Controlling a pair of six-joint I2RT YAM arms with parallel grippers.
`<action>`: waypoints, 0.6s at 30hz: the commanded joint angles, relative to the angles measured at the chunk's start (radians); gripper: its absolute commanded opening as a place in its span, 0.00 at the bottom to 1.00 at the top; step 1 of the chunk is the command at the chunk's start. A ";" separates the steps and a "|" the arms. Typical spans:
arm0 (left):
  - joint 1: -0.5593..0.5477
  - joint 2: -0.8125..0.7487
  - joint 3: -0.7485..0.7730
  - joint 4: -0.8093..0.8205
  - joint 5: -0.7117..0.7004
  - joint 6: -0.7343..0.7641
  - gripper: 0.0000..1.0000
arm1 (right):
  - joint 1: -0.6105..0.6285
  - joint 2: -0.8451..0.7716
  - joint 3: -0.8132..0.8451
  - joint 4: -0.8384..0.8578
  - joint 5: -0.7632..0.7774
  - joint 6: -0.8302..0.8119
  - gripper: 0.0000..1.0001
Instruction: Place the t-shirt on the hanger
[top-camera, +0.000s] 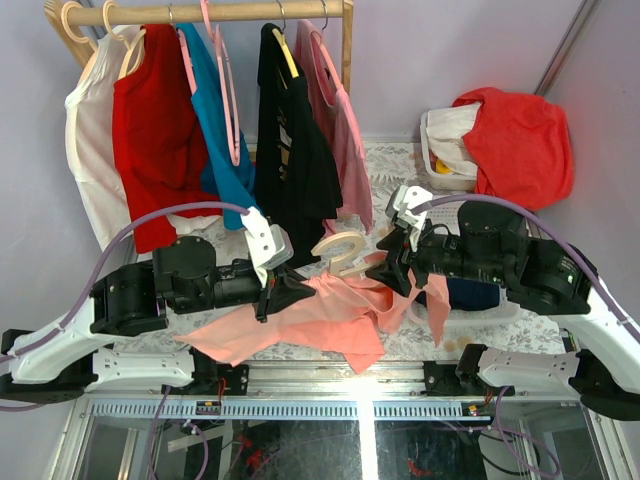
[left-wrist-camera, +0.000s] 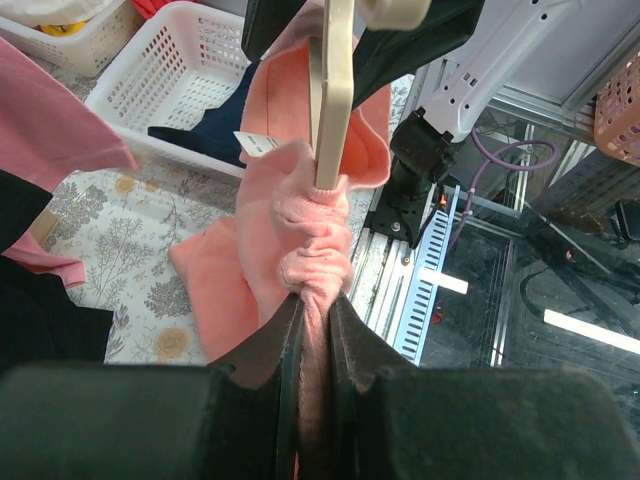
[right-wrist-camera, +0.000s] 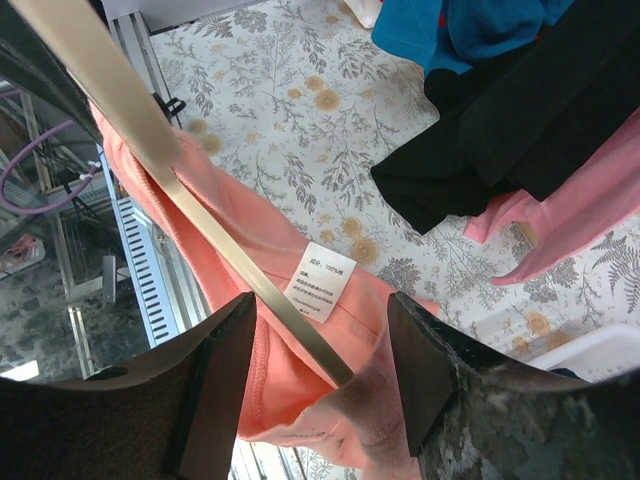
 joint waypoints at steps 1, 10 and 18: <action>0.005 -0.006 0.050 0.067 0.017 0.019 0.00 | 0.002 0.010 0.032 -0.004 -0.002 -0.019 0.60; 0.005 0.016 0.063 0.063 -0.031 0.006 0.00 | 0.002 0.037 0.047 -0.018 -0.062 -0.027 0.06; 0.005 0.031 0.077 0.057 -0.183 -0.020 0.00 | 0.003 -0.010 0.008 0.010 -0.038 -0.019 0.00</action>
